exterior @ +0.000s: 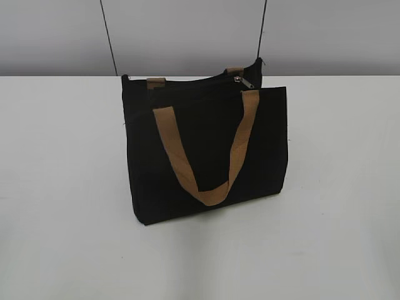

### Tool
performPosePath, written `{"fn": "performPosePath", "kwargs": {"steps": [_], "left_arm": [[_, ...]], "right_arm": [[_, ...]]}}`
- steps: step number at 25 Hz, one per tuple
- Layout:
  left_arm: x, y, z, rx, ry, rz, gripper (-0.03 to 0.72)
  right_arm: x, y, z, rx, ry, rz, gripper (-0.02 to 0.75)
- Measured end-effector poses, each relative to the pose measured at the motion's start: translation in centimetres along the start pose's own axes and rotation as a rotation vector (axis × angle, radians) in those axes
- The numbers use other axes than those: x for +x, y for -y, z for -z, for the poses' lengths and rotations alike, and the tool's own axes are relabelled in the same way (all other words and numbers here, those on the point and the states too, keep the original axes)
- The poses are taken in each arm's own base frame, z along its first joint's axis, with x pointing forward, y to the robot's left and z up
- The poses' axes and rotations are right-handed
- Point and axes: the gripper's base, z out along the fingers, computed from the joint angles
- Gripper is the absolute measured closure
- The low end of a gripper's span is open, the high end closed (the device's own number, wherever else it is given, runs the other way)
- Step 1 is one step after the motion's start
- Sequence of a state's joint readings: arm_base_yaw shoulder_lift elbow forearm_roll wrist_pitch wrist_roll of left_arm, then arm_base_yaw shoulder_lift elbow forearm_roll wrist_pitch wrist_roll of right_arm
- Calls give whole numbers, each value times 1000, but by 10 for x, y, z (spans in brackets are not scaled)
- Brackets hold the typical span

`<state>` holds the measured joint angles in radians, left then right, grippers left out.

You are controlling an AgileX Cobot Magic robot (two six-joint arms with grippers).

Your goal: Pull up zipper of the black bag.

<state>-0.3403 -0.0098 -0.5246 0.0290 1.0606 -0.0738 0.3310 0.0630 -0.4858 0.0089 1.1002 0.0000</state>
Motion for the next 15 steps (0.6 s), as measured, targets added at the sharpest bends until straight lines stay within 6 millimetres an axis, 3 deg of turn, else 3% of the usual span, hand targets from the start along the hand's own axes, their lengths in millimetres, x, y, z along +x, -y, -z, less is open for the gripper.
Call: {"fn": "performPosePath", "kwargs": {"steps": [10,15], "left_arm": [[0,0,0,-15,1,6,329],[0,1,0,-106,4,49,330]], "right_arm": [[0,0,0,19,1,-12,325],[0,0,0,104,6,-71,325]]}}
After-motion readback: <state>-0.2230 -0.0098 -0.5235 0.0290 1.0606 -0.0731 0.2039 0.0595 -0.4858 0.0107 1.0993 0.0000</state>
